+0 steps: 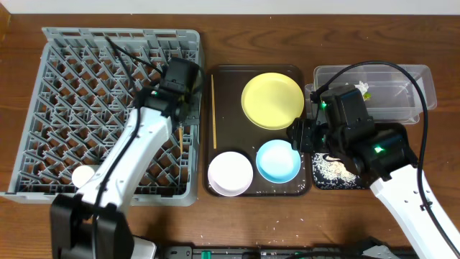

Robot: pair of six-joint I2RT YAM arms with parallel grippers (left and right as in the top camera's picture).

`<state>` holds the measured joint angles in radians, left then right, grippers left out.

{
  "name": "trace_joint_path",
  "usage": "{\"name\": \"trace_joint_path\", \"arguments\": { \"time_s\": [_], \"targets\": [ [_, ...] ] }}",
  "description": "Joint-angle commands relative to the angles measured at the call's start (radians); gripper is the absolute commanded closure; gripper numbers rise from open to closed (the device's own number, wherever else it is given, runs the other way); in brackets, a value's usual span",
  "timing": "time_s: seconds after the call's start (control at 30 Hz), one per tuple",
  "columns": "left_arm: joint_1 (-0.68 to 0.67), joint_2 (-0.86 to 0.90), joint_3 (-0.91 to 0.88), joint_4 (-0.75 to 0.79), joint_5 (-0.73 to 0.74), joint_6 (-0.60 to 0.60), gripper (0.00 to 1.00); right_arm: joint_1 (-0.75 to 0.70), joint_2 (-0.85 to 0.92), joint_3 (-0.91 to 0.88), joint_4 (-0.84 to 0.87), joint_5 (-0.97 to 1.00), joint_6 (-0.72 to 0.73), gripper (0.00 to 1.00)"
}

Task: Sort waste into correct bins and load items into the dishwasher
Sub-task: 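Grasp a wooden chopstick with the left gripper and place it in the rack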

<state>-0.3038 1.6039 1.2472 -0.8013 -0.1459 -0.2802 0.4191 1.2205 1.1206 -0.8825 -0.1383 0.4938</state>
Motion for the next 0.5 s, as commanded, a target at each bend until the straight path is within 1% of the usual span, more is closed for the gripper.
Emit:
{"name": "trace_joint_path", "arguments": {
  "time_s": [0.0, 0.03, 0.13, 0.17, 0.2, 0.33, 0.4, 0.43, 0.47],
  "targets": [
    [0.0, 0.066, -0.015, -0.002, 0.0, 0.017, 0.92, -0.006, 0.003, -0.004, -0.003, -0.002, 0.007, 0.43],
    [0.0, 0.078, -0.015, -0.002, 0.022, 0.017, 0.92, -0.006, 0.003, -0.004, -0.004, -0.002, 0.007, 0.43],
    [0.0, 0.082, -0.014, -0.001, 0.026, 0.017, 0.91, -0.006, 0.003, -0.004, -0.004, -0.002, 0.007, 0.43],
    [0.0, 0.08, -0.013, 0.001, 0.026, 0.017, 0.83, -0.006, 0.003, -0.004, -0.004, -0.002, 0.007, 0.43],
    [0.0, 0.079, -0.01, 0.0, 0.026, 0.017, 0.78, -0.006, 0.003, -0.004, -0.004, -0.002, 0.007, 0.43],
    [0.0, 0.043, 0.029, -0.029, 0.076, 0.018, 0.77, -0.006, 0.003, -0.004, -0.003, -0.001, 0.007, 0.42],
    [0.0, -0.003, 0.056, -0.03, 0.162, 0.024, 0.77, -0.006, 0.003, -0.004, -0.003, -0.001, 0.007, 0.41],
    [-0.004, -0.048, 0.066, 0.002, 0.283, 0.024, 0.77, -0.006, 0.003, -0.004, -0.003, -0.001, 0.007, 0.4],
    [-0.008, -0.061, 0.066, 0.017, 0.32, 0.024, 0.77, -0.006, 0.003, -0.004, -0.003, -0.001, 0.007, 0.4]
  ]
}}
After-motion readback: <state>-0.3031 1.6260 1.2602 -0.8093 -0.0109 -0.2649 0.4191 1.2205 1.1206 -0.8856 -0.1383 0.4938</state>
